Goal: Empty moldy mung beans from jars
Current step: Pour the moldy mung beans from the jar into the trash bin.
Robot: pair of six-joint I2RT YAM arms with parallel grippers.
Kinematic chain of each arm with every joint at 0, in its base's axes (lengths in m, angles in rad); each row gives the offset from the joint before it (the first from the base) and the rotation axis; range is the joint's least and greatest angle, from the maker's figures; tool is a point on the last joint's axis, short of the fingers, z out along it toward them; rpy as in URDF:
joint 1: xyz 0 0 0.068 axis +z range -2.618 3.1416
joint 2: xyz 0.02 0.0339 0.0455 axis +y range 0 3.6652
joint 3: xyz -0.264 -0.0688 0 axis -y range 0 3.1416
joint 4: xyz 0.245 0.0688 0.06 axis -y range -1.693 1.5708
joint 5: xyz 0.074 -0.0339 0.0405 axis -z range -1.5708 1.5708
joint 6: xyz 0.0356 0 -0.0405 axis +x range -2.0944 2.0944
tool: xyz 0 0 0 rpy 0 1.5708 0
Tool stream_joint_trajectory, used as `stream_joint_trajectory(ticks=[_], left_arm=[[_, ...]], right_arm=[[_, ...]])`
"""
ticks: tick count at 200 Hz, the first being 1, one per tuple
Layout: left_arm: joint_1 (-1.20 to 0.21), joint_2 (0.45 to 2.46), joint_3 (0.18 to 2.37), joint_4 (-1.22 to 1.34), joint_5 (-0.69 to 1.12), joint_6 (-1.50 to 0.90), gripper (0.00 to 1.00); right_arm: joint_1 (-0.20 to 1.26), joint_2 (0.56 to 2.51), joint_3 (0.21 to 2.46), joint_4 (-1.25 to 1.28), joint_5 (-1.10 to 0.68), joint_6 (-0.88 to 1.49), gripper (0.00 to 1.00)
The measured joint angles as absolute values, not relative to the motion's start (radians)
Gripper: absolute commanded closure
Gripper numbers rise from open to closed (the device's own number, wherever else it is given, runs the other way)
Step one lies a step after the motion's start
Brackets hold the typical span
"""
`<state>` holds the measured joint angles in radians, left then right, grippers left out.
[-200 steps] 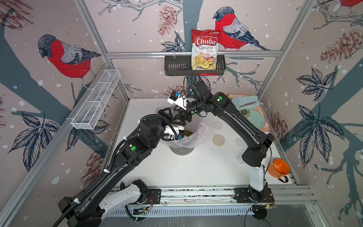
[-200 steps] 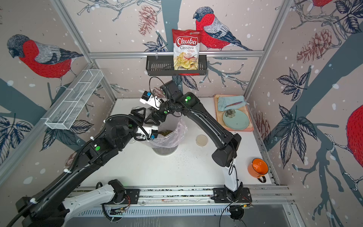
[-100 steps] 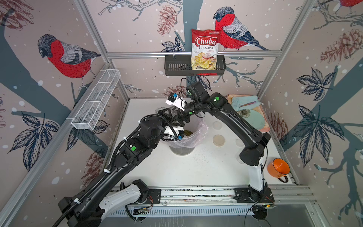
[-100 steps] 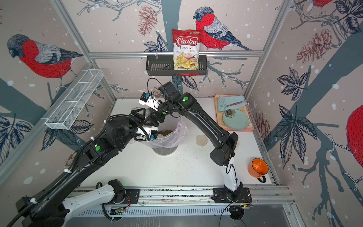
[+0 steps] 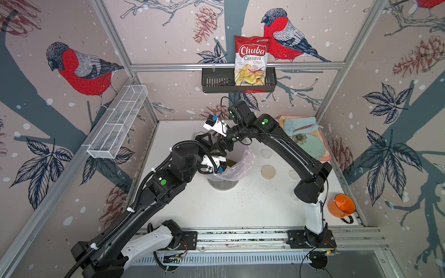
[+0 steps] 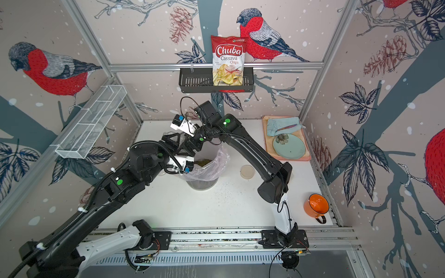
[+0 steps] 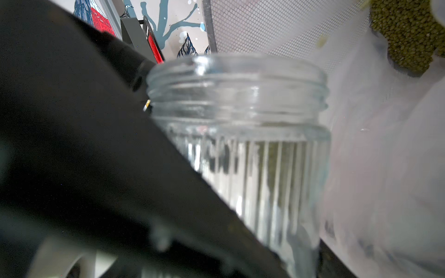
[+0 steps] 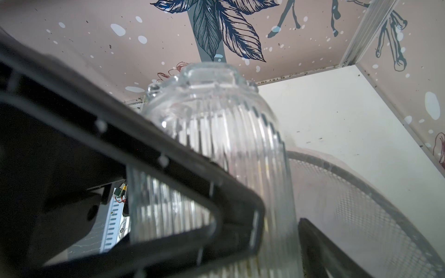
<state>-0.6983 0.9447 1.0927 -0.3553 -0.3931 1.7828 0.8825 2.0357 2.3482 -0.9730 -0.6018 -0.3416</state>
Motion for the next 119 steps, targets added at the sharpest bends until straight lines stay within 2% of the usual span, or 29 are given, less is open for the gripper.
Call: stream_joint_trajectory(ticks=[66, 79, 98, 119], left_arm=[[-0.698, 0.944, 1.093, -0.356, -0.395, 1.782, 1.0], [-0.698, 0.944, 1.093, -0.356, -0.396, 1.78, 1.0], [-0.698, 0.944, 1.093, -0.356, -0.396, 1.779, 1.0], [-0.698, 0.944, 1.093, -0.356, -0.397, 1.779, 1.0]], right_arm=[[0.886, 2.042, 2.349, -0.974, -0.614, -0.355, 0.17], [0.886, 2.042, 2.349, -0.975, -0.615, -0.368, 0.22], [0.887, 2.042, 2.349, -0.976, -0.615, -0.374, 0.35], [0.887, 2.042, 2.349, -0.976, -0.617, -0.38, 0.43]])
